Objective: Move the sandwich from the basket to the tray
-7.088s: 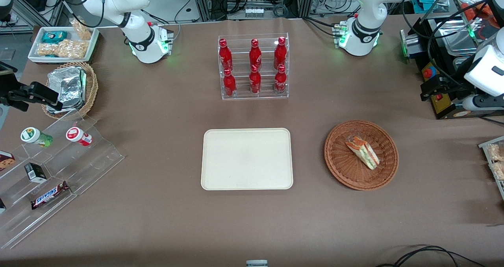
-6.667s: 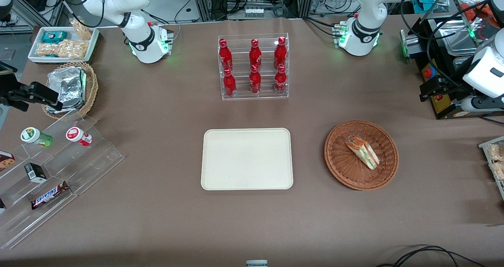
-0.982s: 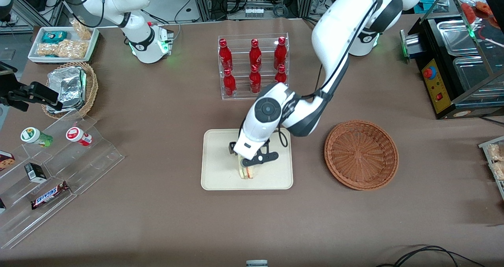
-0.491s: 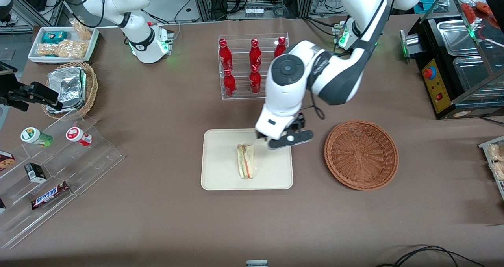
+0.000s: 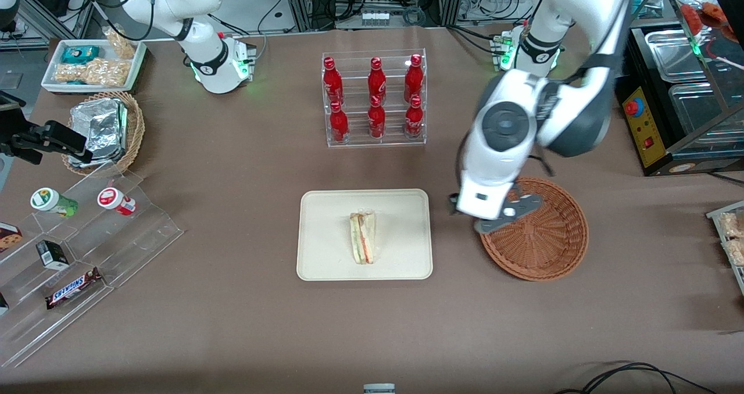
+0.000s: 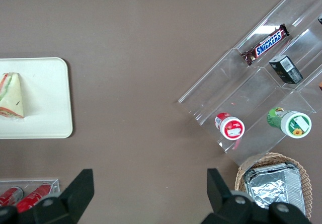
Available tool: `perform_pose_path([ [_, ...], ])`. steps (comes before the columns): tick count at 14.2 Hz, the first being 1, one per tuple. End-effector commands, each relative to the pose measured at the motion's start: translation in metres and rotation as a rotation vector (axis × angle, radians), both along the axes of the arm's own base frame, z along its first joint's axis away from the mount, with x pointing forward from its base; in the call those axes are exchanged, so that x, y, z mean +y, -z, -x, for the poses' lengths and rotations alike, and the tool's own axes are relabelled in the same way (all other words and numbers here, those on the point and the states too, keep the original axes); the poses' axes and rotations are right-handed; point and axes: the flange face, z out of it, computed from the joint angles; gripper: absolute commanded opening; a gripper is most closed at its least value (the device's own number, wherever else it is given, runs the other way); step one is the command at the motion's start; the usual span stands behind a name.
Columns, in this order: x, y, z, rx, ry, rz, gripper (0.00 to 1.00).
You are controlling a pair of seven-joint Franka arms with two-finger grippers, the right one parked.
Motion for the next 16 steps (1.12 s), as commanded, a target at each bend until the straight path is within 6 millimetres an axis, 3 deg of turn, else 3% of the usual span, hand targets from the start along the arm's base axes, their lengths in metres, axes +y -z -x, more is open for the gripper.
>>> perform_pose_path([
  [1,0.046,-0.018,0.017,0.038,-0.022,-0.005,1.0],
  [3,0.081,-0.03,0.017,0.085,0.015,-0.011,1.0],
  [7,0.125,-0.058,0.023,0.121,0.045,-0.007,1.0],
  [9,0.167,-0.084,0.031,0.103,0.047,0.014,1.0],
  [11,0.194,-0.104,0.038,0.123,0.114,0.068,1.0],
  [14,0.229,-0.132,0.045,0.088,0.226,0.092,1.0],
  [16,0.236,-0.151,0.047,0.076,0.351,0.095,1.0],
])
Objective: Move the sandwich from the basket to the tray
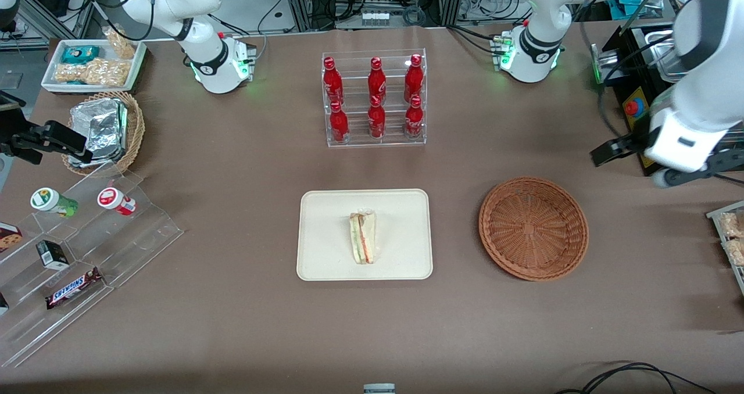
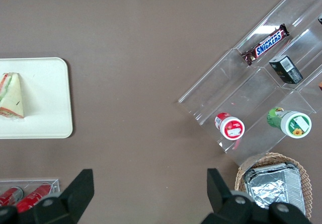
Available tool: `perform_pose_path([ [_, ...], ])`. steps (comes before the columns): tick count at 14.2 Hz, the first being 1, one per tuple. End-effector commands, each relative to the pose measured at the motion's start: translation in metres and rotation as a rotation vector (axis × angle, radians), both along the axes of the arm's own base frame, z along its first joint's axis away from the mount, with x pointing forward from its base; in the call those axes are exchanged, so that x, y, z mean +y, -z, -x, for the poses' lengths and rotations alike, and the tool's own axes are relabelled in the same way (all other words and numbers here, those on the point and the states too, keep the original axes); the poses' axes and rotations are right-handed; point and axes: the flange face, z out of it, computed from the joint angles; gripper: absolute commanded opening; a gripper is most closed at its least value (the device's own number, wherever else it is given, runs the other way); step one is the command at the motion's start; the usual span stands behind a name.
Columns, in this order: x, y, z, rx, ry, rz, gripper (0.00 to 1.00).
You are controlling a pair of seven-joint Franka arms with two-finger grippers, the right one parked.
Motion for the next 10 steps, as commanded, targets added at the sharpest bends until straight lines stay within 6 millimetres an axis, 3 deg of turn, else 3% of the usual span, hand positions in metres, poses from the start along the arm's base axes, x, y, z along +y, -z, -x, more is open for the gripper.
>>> perform_pose_path([
  [1,0.0,-0.026,0.01,-0.017,0.159,0.009,1.0],
  [4,0.019,-0.049,0.0,-0.075,0.156,0.025,1.0],
  [8,0.052,-0.051,-0.008,-0.089,0.098,0.035,1.0],
  [10,0.054,-0.056,-0.007,-0.097,0.074,0.112,1.0],
])
